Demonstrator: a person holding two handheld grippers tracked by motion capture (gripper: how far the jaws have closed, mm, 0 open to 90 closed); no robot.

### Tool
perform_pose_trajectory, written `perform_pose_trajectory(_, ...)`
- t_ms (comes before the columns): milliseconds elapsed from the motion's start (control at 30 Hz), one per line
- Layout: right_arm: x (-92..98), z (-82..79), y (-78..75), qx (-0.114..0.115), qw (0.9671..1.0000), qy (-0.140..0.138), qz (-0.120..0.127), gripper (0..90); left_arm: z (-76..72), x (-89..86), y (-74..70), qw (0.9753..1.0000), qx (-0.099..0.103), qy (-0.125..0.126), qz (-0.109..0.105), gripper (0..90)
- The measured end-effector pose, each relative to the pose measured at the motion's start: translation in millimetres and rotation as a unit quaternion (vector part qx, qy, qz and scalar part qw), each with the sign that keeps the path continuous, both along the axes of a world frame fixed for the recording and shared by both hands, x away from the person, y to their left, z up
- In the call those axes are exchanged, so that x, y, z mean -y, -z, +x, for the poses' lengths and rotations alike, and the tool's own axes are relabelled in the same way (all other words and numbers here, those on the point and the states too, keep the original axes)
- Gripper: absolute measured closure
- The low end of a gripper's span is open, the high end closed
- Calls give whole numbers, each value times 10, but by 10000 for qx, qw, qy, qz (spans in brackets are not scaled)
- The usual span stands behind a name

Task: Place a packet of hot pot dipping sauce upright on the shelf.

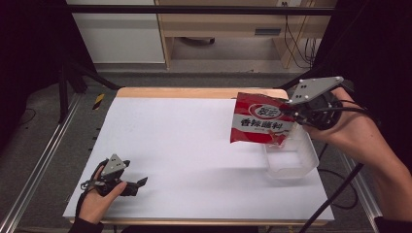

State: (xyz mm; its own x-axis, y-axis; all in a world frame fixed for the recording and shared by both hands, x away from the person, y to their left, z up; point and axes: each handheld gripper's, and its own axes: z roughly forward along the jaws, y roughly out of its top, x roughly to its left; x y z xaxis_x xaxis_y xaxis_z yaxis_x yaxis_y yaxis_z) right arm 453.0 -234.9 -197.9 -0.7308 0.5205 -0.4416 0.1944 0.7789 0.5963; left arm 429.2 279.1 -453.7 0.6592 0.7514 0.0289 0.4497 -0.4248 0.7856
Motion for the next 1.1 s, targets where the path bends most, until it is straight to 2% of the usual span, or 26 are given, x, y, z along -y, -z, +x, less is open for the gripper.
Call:
perform_pose_trajectory(400,281,-54,69,-49,9996,276,-28,900,0,-5,-1,10000,0,-20,14,80)
perform_pose_trajectory(1100,512,-48,184,-201,9984,533,-19,900,-1,-9,-3,10000,-6,-26,-13,80)
